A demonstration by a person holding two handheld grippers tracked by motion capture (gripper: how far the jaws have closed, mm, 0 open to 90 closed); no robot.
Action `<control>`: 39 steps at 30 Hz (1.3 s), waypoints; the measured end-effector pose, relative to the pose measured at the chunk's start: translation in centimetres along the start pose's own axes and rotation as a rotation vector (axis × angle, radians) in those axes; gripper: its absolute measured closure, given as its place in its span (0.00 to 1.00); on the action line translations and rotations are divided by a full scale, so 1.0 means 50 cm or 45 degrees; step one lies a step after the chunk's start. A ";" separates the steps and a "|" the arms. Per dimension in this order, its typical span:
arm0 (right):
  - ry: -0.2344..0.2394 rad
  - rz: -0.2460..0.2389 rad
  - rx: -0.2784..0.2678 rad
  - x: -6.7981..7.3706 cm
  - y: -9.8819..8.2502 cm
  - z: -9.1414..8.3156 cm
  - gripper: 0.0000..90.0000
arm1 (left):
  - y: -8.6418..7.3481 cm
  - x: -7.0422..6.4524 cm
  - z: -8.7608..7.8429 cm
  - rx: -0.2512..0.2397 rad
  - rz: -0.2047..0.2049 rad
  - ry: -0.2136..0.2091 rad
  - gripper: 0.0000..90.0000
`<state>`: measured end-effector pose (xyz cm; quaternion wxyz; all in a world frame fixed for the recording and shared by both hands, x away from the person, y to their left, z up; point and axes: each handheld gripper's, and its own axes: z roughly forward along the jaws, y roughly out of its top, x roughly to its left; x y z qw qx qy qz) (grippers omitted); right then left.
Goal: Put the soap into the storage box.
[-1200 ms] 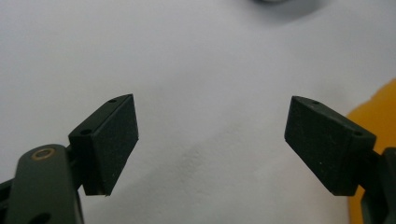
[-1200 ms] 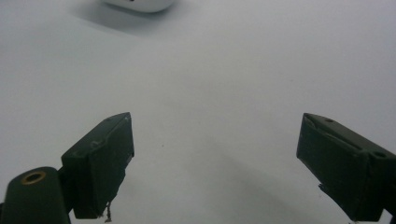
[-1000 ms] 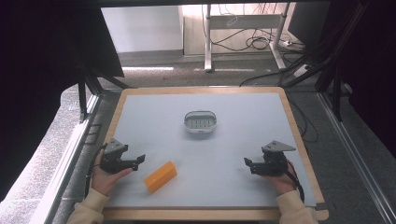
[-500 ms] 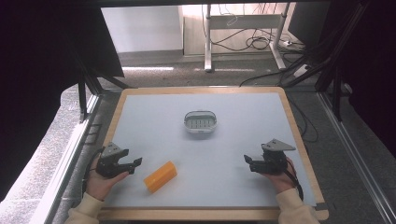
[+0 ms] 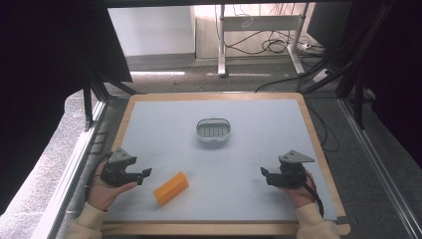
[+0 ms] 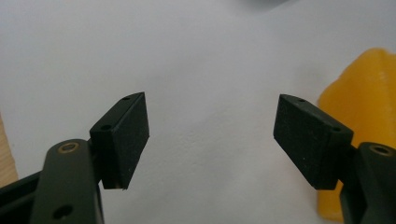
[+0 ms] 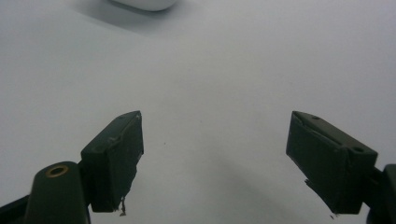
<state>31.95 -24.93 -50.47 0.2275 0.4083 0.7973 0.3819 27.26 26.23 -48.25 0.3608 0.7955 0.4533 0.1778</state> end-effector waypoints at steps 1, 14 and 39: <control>0.000 0.000 0.000 0.000 0.000 0.000 0.21 | 0.000 0.000 0.000 0.000 0.000 0.000 0.29; -0.027 -0.004 0.041 0.000 -0.007 0.006 0.22 | 0.040 -0.017 -0.012 0.012 0.042 0.002 0.27; -0.039 -0.016 0.066 0.003 -0.010 0.009 0.23 | 0.112 -0.063 -0.013 0.082 0.107 -0.133 0.27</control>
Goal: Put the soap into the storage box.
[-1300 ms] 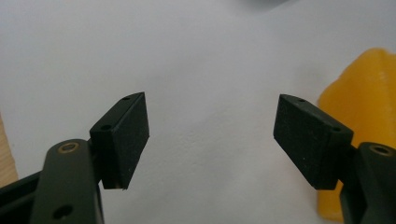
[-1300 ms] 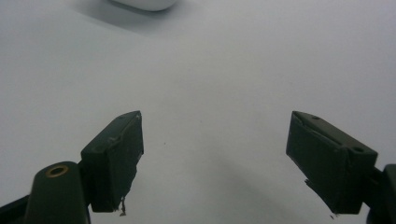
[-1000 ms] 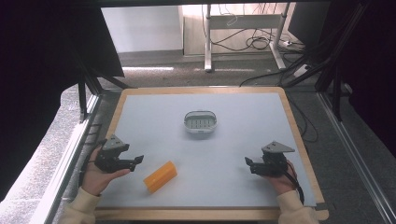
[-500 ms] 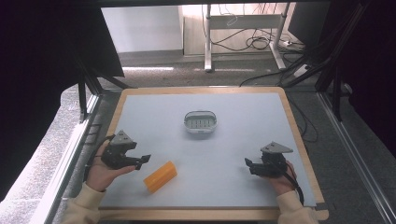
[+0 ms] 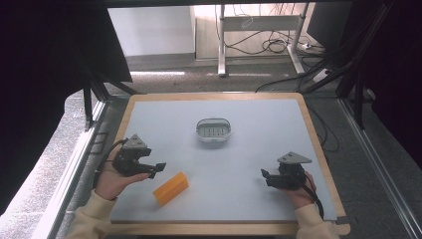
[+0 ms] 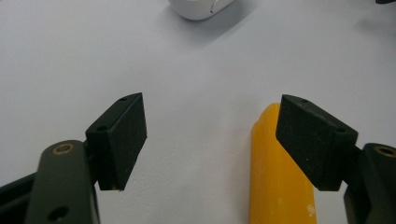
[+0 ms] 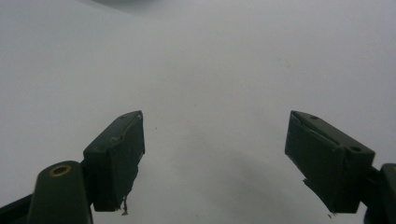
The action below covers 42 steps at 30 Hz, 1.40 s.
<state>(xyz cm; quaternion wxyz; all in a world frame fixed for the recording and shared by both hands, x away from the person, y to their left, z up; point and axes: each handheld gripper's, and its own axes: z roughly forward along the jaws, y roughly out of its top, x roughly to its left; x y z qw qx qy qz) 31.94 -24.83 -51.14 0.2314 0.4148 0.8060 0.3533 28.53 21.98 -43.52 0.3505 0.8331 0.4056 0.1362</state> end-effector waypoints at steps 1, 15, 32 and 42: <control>0.001 -0.001 0.002 0.000 0.000 0.000 0.23 | -0.001 -0.002 0.001 0.004 0.004 -0.002 0.28; -0.023 -0.024 0.021 0.000 -0.002 0.005 0.23 | 0.004 -0.055 0.019 0.082 0.091 -0.062 0.30; -0.027 -0.018 0.024 -0.004 -0.005 0.005 0.22 | -0.011 -0.076 0.040 0.155 0.095 -0.077 0.29; -0.030 -0.018 0.035 -0.004 -0.007 0.008 0.22 | -0.023 -0.087 0.077 0.253 0.106 -0.086 0.31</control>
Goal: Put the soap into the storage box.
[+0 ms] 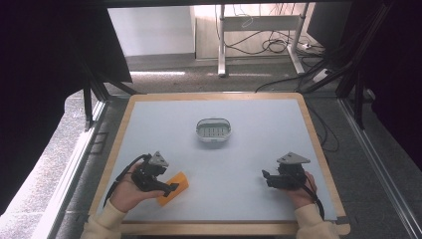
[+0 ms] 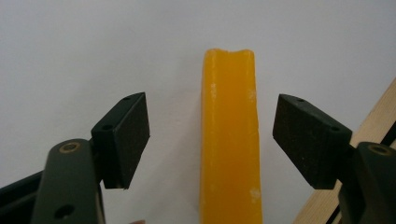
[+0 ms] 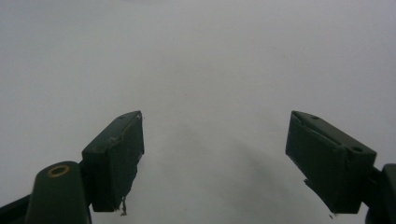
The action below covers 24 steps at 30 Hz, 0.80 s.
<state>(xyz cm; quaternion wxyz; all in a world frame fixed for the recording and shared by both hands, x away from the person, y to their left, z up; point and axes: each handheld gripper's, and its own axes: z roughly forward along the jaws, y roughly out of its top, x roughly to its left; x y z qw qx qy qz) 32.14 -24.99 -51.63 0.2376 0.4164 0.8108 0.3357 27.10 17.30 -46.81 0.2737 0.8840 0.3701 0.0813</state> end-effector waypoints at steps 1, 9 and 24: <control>-0.002 -0.005 0.000 0.000 0.000 0.000 0.22 | 0.000 -0.004 0.008 0.015 -0.003 -0.003 0.31; 0.001 -0.010 0.002 0.001 0.000 0.001 0.22 | 0.000 -0.012 0.033 0.098 0.014 0.004 0.36; -0.018 -0.023 0.012 0.004 0.000 0.003 0.21 | 0.012 -0.021 0.072 0.257 0.026 0.057 0.54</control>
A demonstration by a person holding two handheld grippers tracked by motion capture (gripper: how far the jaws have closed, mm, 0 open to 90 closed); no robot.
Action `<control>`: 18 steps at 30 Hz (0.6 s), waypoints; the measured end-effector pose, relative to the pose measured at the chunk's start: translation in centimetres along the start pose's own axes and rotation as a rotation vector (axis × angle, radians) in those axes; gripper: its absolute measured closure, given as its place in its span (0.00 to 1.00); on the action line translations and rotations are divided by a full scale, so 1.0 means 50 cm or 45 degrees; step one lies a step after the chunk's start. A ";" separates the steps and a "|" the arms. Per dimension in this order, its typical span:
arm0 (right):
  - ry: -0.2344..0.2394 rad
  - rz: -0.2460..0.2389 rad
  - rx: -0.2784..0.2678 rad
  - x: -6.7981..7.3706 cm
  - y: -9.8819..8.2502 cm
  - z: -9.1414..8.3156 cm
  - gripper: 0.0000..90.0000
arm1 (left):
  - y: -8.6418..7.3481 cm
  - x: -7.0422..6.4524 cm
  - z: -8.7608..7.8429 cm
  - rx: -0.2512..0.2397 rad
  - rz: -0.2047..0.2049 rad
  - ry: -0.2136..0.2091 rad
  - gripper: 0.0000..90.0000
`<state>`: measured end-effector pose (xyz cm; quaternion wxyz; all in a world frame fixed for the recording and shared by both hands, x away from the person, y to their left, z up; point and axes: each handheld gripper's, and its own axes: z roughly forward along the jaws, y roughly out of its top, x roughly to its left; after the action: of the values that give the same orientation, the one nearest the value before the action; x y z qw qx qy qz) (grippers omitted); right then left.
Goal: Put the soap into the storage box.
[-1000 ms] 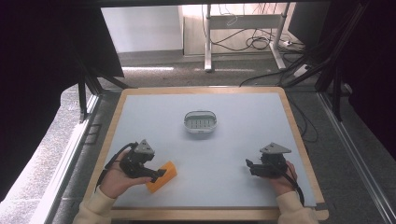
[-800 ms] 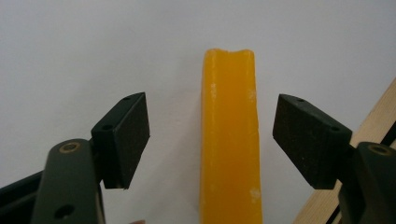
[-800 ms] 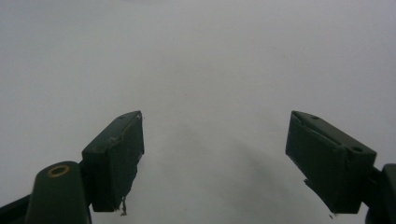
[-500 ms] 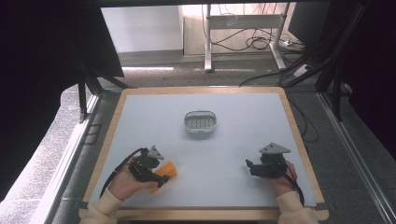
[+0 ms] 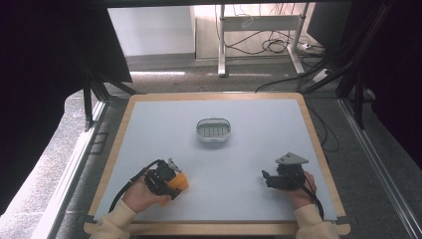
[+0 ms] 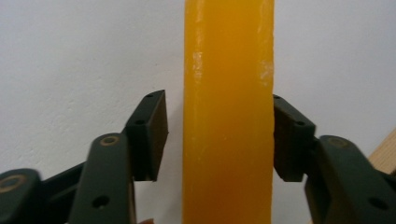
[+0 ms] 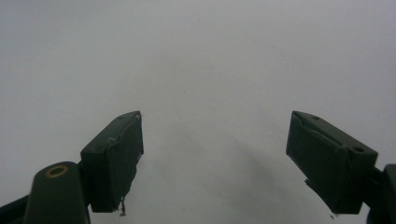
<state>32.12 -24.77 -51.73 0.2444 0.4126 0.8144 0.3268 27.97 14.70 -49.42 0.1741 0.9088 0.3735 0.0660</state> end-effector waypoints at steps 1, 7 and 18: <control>-0.002 0.003 0.003 -0.001 0.000 0.001 0.21 | 0.000 0.001 0.001 0.001 0.000 0.000 0.60; -0.020 0.025 0.009 -0.004 -0.001 0.001 0.21 | 0.001 0.002 0.003 -0.006 0.016 -0.043 0.68; -0.029 0.029 0.012 -0.007 -0.002 0.000 0.21 | 0.000 0.004 -0.005 -0.024 0.034 -0.069 0.69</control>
<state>32.28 -25.10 -51.74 0.2478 0.4267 0.8084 0.3210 28.06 14.90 -49.17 0.1919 0.9134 0.3559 0.0471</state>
